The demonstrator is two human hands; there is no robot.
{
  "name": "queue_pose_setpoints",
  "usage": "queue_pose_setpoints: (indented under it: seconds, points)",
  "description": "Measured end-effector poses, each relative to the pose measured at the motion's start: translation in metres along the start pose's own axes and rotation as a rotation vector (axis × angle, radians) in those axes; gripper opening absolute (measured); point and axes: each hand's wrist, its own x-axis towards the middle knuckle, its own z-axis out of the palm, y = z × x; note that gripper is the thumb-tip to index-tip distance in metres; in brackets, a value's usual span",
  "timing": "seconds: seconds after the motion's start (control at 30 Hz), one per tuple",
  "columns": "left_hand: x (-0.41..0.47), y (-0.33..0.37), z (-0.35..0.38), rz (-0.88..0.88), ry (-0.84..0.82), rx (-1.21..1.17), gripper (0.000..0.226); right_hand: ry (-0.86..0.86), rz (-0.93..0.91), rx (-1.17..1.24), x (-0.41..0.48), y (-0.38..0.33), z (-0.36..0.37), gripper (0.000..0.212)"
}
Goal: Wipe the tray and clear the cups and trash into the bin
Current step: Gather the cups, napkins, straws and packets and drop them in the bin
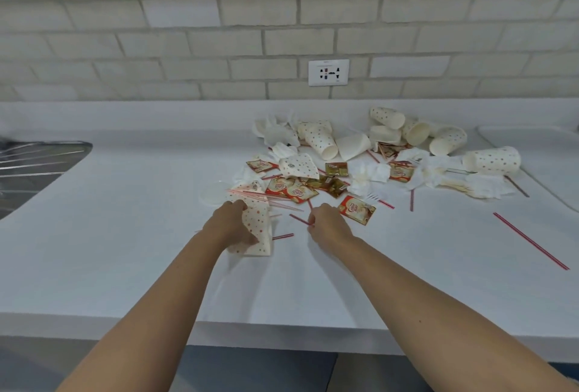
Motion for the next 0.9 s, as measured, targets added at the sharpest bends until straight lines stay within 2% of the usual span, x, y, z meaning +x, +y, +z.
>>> queue_pose_setpoints:
  seconds: [0.1,0.23,0.3,0.4,0.53,0.63,0.7,0.77,0.9]
  points:
    - [0.004,-0.006,-0.003,0.014,-0.029,-0.087,0.075,-0.051,0.013,0.005,0.010,-0.003,0.000,0.022]
    - [0.006,-0.015,-0.013,0.031,-0.064,-0.191,0.055,-0.134,-0.089,-0.182,0.013,-0.007,-0.004,0.028]
    - [0.007,-0.022,-0.020,0.016,-0.061,-0.280,0.053,-0.164,-0.118,-0.209,0.018,-0.007,-0.006,0.029]
    - [0.010,-0.031,-0.033,0.010,-0.043,-0.455,0.045,-0.217,-0.163,-0.211,0.023,-0.009,-0.016,0.021]
    - [0.017,-0.041,-0.049,-0.006,0.029,-0.630,0.031,-0.319,-0.202,-0.163,0.029,-0.009,-0.022,0.007]
    - [0.025,-0.046,-0.055,-0.039,0.136,-0.718,0.030,-0.372,-0.207,-0.148,0.028,-0.012,-0.024,0.008]
    - [0.030,-0.047,-0.056,-0.044,0.201,-0.794,0.032,-0.351,-0.231,-0.125,0.029,-0.018,-0.027,0.008]
    - [0.034,-0.046,-0.056,-0.050,0.254,-0.874,0.034,-0.256,-0.248,-0.001,0.034,-0.026,-0.028,0.007]
    - [0.041,-0.047,-0.057,-0.065,0.334,-0.960,0.032,-0.108,-0.276,0.196,0.048,-0.048,-0.022,0.027]
